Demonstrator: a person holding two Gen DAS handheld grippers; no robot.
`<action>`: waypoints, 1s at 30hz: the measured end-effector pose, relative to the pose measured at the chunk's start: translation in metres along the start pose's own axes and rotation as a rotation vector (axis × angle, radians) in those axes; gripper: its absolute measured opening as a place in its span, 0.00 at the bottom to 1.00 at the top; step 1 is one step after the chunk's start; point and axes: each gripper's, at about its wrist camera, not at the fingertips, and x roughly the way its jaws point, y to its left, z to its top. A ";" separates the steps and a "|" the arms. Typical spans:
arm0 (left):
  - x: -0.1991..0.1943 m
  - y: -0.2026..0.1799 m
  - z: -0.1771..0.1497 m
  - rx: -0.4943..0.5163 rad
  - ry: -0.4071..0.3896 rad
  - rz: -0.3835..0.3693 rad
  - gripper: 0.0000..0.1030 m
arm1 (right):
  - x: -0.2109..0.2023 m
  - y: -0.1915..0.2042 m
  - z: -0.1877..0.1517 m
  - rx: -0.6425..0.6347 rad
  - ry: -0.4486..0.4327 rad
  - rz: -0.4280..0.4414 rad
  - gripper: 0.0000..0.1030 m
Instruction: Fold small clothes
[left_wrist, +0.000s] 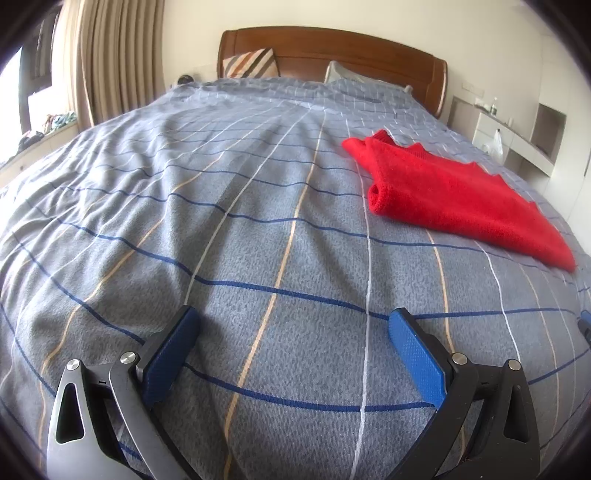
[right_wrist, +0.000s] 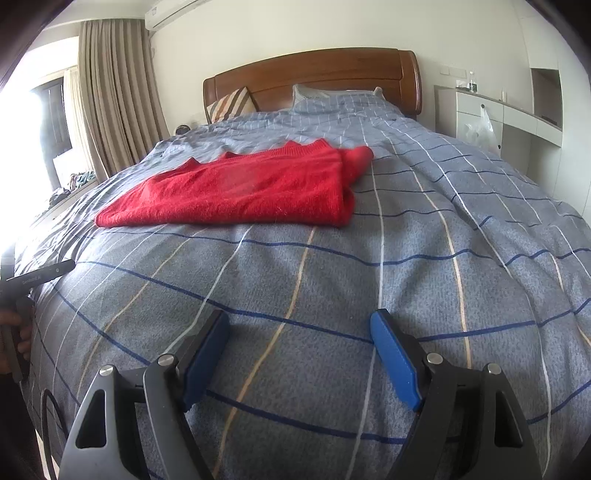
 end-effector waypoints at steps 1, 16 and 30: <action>0.000 0.000 0.000 0.001 -0.001 0.001 0.99 | 0.000 0.000 0.000 0.000 0.000 0.000 0.76; 0.001 -0.002 0.000 0.015 -0.013 0.025 1.00 | 0.001 0.001 0.000 -0.006 -0.002 -0.007 0.76; -0.002 -0.001 -0.002 0.003 -0.033 0.003 0.99 | 0.003 0.004 -0.001 -0.020 -0.002 -0.029 0.77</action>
